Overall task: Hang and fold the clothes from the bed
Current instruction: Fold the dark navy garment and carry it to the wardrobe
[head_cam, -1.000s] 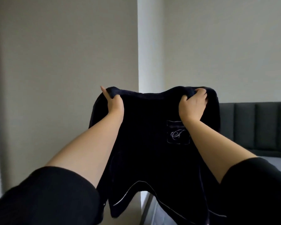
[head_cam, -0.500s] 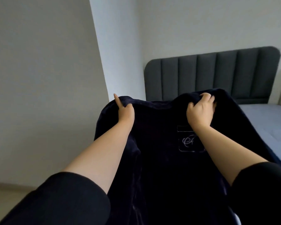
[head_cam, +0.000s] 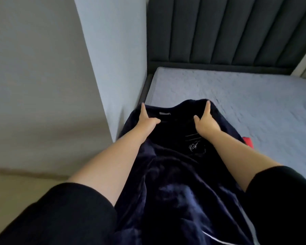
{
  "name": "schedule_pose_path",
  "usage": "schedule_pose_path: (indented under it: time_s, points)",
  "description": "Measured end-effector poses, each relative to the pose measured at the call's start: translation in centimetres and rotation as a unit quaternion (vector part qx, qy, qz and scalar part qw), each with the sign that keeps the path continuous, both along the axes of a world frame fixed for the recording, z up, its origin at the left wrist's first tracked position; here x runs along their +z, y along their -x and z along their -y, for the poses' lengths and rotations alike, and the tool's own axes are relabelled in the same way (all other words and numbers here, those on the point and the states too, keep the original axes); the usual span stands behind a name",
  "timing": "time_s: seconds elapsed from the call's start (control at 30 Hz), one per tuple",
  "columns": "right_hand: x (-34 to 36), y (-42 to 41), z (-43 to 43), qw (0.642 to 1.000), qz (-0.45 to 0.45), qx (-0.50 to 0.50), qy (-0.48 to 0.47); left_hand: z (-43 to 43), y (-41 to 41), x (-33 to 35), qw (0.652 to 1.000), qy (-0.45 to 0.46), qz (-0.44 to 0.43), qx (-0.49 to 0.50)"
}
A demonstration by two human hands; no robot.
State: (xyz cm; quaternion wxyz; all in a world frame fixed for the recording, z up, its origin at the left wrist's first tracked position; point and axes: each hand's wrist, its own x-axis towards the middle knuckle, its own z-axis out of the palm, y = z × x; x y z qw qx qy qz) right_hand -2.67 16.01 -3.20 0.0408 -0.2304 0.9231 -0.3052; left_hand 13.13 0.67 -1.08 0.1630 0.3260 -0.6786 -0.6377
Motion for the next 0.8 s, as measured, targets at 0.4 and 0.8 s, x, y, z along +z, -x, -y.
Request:
schedule_pose_path:
  time_s: [0.4, 0.8]
  points:
    - [-23.8, -18.5, -0.3, 0.954, 0.087, 0.109, -0.265, -3.3, -13.5, -24.0, 0.811, 0.376, 0.424, -0.148]
    - [-23.6, -16.3, 0.6, 0.938, 0.154, 0.151, -0.27, -3.5, -15.4, -22.6, 0.783, 0.418, 0.452, -0.089]
